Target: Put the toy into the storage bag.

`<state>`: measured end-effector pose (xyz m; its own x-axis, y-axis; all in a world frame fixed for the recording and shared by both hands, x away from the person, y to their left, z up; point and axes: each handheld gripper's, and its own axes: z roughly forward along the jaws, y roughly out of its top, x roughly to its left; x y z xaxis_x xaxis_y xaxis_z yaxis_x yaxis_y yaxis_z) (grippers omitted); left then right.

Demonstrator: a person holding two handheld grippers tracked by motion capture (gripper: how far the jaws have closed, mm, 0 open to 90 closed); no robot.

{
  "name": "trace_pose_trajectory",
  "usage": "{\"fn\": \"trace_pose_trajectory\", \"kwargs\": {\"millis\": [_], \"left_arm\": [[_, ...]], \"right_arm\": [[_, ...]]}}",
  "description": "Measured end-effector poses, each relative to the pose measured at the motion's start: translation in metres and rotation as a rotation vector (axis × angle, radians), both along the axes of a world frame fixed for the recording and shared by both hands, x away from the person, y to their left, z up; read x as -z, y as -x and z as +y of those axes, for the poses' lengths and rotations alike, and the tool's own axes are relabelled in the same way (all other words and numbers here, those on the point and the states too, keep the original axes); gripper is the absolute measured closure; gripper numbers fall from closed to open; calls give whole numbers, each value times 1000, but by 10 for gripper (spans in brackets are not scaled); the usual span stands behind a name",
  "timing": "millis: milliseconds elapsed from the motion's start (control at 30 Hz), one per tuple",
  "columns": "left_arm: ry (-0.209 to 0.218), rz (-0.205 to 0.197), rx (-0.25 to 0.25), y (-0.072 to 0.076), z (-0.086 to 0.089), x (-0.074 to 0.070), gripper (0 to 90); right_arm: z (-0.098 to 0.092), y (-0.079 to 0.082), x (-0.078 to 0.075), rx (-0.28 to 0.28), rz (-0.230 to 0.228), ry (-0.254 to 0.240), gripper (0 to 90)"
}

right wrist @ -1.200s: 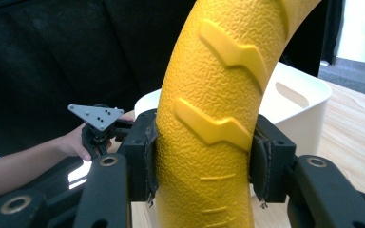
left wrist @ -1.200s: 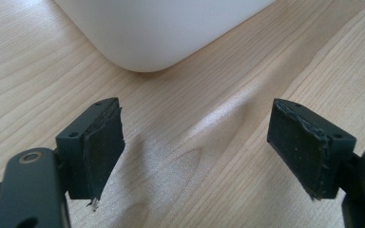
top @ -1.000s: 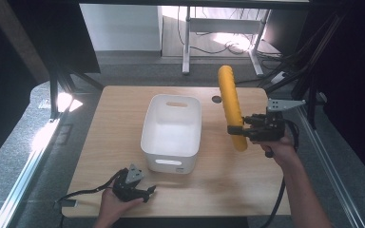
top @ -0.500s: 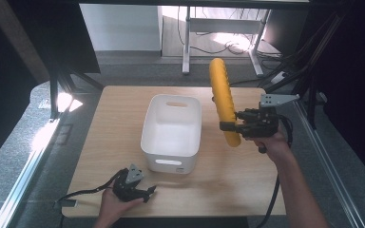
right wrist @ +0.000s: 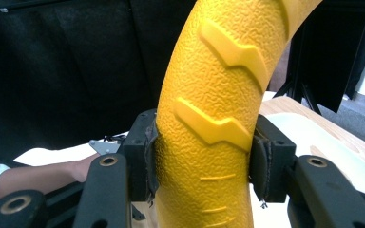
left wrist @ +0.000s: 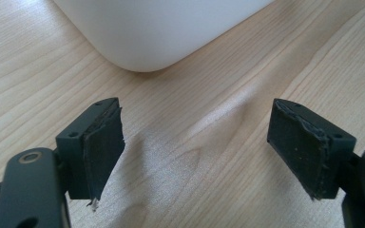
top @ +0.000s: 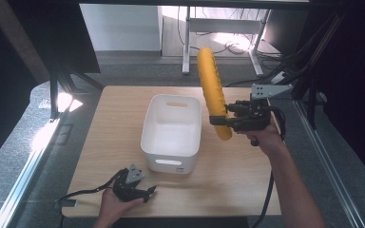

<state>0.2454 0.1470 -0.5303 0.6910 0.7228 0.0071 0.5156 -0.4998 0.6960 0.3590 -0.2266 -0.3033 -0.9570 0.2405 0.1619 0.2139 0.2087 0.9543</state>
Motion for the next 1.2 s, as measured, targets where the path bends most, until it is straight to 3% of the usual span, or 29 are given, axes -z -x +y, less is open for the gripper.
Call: {"fn": "trace_pose_trajectory", "kwargs": {"millis": [633,767,1200], "left_arm": [[2,1,-1,0,0,0,197],[60,19,19,0,1,-3,197],[40,16,17,0,1,-2,197]], "right_arm": [[33,-7,-19,-54,-22,-2,513],[39,-8,-20,-73,-26,0,513],[61,-7,-22,-122,-31,7,513]]}}
